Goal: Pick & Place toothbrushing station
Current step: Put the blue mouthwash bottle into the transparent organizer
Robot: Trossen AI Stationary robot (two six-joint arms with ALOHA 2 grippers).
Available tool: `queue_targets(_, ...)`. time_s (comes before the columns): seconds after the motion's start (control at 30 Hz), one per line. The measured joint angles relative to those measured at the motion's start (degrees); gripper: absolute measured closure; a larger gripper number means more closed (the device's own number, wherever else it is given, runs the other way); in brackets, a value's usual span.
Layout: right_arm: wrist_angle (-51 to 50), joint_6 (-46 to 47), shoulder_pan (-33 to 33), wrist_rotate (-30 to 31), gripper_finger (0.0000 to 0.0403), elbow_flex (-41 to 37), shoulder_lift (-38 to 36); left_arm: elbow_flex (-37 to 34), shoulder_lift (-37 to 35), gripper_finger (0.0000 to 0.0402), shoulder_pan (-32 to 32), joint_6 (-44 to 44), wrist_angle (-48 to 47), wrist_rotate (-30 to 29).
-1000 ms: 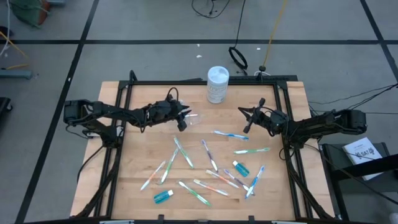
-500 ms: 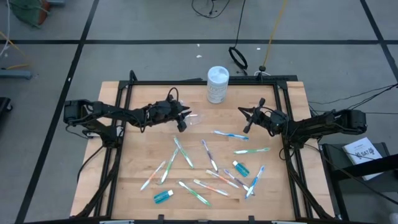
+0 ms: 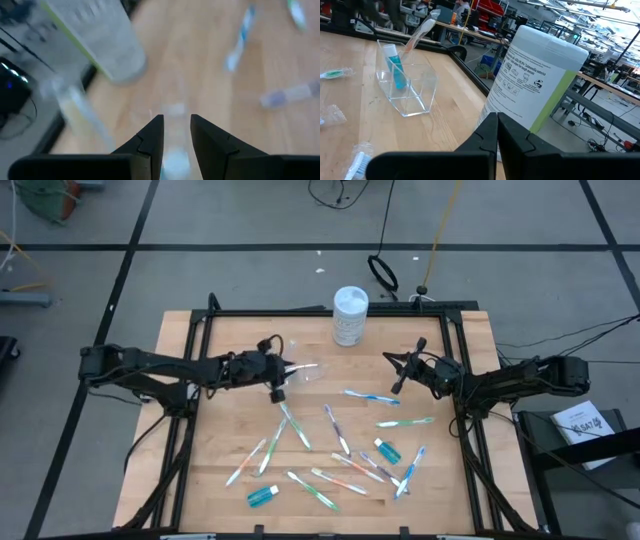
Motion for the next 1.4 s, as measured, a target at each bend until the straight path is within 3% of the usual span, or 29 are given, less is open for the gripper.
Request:
queue_targets(0.2,0.0,0.0,0.0,0.0,0.0401,0.0,0.0,0.0,-2.4,0.0298,-2.3,-4.1,-14.1,2.9)
queue_targets(0.5,-0.1,0.0,0.0,0.0,0.0401,0.0,0.0,0.0,3.1,0.0304,-0.3,-1.9,-9.3,7.1)
queue_targets(0.8,-0.1,0.0,0.0,0.0,0.0401,0.0,0.0,0.0,4.9,0.0395,2.5,0.1,-7.1,7.0)
queue_targets(1.4,0.0,0.0,0.0,0.0,0.0401,0.0,0.0,0.1,4.5,0.0386,4.8,-0.2,-3.0,1.7)
